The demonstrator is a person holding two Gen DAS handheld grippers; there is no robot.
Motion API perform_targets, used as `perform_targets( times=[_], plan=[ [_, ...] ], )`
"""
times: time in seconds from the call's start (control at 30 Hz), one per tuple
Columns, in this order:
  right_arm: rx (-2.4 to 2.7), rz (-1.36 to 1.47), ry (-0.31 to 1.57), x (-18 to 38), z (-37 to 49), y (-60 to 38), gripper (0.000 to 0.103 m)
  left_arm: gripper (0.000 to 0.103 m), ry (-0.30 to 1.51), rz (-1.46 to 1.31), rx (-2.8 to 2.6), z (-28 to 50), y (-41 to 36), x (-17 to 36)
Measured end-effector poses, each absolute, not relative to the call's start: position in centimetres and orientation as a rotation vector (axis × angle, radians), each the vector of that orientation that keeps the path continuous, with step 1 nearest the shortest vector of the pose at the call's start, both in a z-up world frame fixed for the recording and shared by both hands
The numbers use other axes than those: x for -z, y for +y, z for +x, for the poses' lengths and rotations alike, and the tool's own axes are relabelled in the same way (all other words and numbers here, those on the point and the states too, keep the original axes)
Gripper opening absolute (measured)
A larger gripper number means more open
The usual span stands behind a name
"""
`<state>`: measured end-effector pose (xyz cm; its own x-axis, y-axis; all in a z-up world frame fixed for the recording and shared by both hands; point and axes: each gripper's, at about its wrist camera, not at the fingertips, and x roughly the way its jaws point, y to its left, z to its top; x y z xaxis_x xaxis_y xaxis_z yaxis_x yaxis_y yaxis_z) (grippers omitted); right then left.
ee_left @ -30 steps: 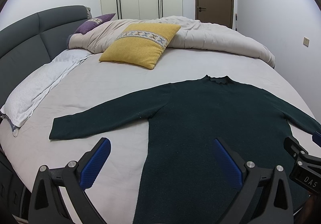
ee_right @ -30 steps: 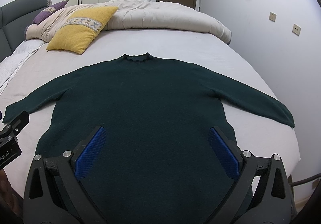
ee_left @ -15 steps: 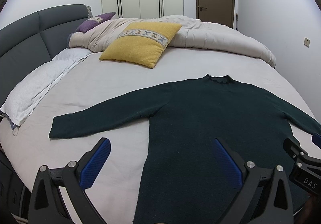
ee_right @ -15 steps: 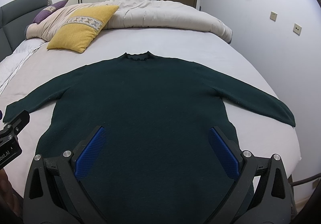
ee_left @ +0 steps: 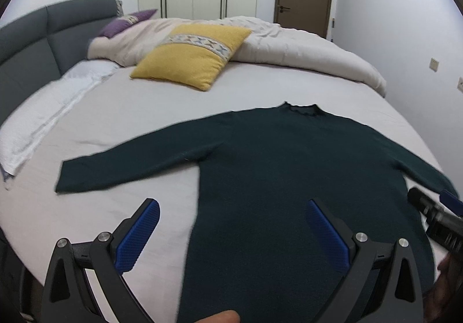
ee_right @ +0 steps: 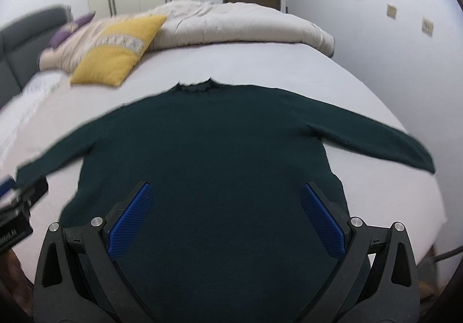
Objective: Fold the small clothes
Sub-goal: 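Grasp one sleeve cuff with the right gripper and fold it across the sweater body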
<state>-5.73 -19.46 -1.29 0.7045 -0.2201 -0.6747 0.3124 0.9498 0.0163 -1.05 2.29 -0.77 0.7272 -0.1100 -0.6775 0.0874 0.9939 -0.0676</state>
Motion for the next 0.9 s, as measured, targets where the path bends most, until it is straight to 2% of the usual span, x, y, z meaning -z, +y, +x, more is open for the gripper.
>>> perform_targets(
  times=[0.2,0.27,0.33,0.4,0.47,0.6,0.77,0.83,0.87,0.9],
  plan=[
    [0.389,0.424,0.600,1.5,-10.0,-33.2,0.102,0.103,0.825,-0.175,0.223,0.5,2.0,2.2],
    [0.463,0.580,0.576,2.5,-12.5,-40.1,0.097,0.103,0.834,-0.186,0.272,1.0,1.1,2.7],
    [0.540,0.735,0.557,4.1,-15.0,-46.1,0.085,0.103,0.875,-0.221,0.352,2.2,0.0,3.2],
    [0.615,0.903,0.523,6.1,-18.0,-51.8,0.083,0.103,0.908,-0.247,0.385,2.9,-1.2,3.9],
    [0.663,1.025,0.500,8.3,-20.3,-56.2,0.075,0.103,0.942,-0.221,0.386,3.5,-2.9,4.6],
    [0.673,1.152,0.486,11.6,-22.2,-60.2,0.062,0.103,1.024,-0.272,0.389,5.1,-4.5,6.2],
    [0.644,1.159,0.446,12.3,-20.7,-62.0,0.062,0.103,1.079,-0.352,0.416,6.8,-5.3,7.8],
    [0.648,1.177,0.405,12.8,-20.5,-63.1,0.058,0.103,1.098,-0.397,0.446,7.4,-5.4,8.3],
    [0.647,1.192,0.389,13.5,-20.0,-64.4,0.055,0.103,1.105,-0.423,0.466,7.6,-5.2,8.6],
    [0.648,1.199,0.385,13.5,-19.9,-65.3,0.045,0.103,1.111,-0.446,0.484,7.8,-5.2,8.8]
  ],
)
